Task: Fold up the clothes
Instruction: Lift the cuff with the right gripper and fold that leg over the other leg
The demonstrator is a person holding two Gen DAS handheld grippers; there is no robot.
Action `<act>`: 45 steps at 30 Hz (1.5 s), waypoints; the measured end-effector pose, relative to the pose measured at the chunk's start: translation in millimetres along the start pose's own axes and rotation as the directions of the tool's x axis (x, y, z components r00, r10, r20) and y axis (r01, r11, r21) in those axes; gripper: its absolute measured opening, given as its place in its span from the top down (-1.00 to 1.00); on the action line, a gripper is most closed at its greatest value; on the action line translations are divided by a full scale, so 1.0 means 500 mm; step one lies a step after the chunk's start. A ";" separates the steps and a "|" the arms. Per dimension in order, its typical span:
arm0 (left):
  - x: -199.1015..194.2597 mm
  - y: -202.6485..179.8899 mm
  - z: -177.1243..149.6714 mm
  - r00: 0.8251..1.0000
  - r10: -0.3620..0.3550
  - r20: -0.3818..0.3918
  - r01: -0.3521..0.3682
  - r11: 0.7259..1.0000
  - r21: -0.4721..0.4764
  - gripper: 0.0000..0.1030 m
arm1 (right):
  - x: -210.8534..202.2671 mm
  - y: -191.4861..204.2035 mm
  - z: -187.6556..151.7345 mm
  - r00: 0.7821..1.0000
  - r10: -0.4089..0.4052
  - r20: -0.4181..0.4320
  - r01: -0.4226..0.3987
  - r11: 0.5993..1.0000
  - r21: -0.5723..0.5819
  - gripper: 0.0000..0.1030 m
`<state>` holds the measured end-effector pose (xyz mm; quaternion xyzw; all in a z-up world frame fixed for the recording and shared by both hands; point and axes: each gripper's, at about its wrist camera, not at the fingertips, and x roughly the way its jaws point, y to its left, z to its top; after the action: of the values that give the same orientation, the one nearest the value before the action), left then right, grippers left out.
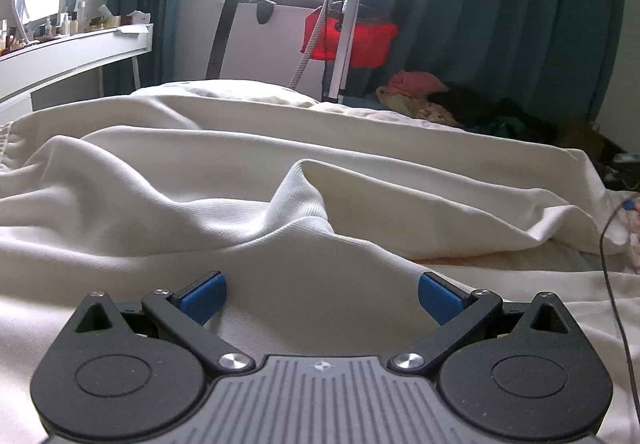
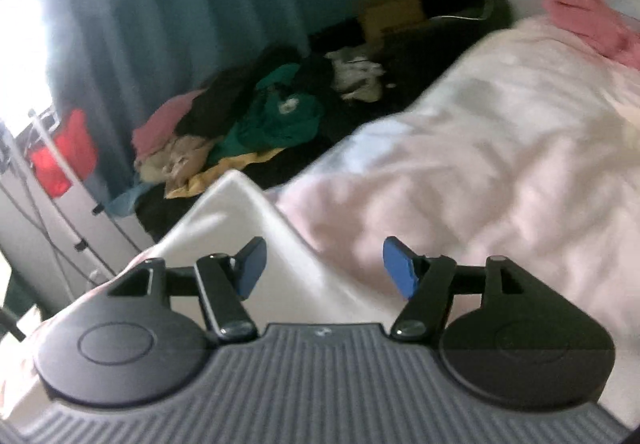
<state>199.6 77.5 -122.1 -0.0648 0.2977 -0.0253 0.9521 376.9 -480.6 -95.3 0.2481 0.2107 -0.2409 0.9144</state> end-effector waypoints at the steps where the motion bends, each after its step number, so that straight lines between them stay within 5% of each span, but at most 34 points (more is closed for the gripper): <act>1: -0.007 -0.001 0.000 1.000 0.000 0.002 0.000 1.000 -0.001 -0.99 | -0.036 -0.017 -0.017 1.000 0.021 0.022 -0.021 1.000 0.021 -0.33; 4: -0.048 -0.017 -0.009 1.000 -0.001 0.013 0.001 1.000 0.012 -0.99 | -0.112 -0.069 -0.068 0.994 0.105 0.033 -0.109 0.986 0.125 -0.34; 7: -0.090 -0.034 -0.018 1.000 -0.002 0.024 0.001 1.000 0.026 -0.99 | -0.124 -0.129 -0.115 0.984 0.171 -0.044 -0.147 0.931 0.335 -0.31; 11: -0.146 -0.056 -0.030 0.999 -0.003 0.039 0.002 0.999 0.045 -0.99 | -0.080 -0.165 -0.161 0.965 0.216 -0.148 -0.128 0.883 0.452 0.03; 15: -0.173 -0.074 -0.051 0.999 0.005 0.045 -0.007 0.999 0.047 -0.99 | -0.048 -0.166 -0.164 0.967 0.205 -0.150 -0.125 0.898 0.422 0.61; 18: -0.165 -0.076 -0.042 0.998 -0.048 0.038 0.048 0.999 -0.005 -0.99 | -0.023 -0.163 -0.132 0.968 0.192 -0.163 -0.114 0.910 0.398 0.85; 26: -0.144 -0.073 -0.015 0.987 -0.119 0.106 0.117 0.993 0.019 -0.99 | -0.138 -0.117 0.000 0.972 0.230 0.048 -0.234 0.936 0.263 0.87; 33: -0.173 -0.078 -0.018 0.989 -0.112 0.102 0.105 0.992 0.068 -0.99 | -0.157 -0.232 -0.111 0.999 0.041 -0.023 -0.035 0.974 0.222 0.87; 37: -0.204 -0.098 -0.013 0.987 -0.086 0.139 0.069 0.990 0.126 -0.99 | -0.181 -0.253 -0.159 0.998 -0.017 -0.064 0.030 0.977 0.212 0.80; 42: -0.222 -0.121 -0.010 0.984 -0.093 0.150 0.068 0.983 0.168 -0.99 | -0.297 -0.171 -0.139 0.999 0.034 -0.036 -0.036 0.998 -0.052 0.66; 44: -0.231 -0.134 -0.015 0.983 -0.095 0.158 0.065 0.980 0.189 -0.99 | -0.369 -0.143 -0.148 0.994 0.108 -0.026 -0.110 0.988 -0.105 0.08; 45: -0.235 -0.140 -0.017 0.982 -0.096 0.162 0.063 0.978 0.199 -0.99 | -0.405 -0.130 -0.153 0.989 0.145 -0.018 -0.146 0.982 -0.121 -0.44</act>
<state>97.5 17.2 -53.3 0.0141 0.2085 -0.0867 0.9741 159.9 -419.4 -76.2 0.2077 0.2102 -0.1591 0.9420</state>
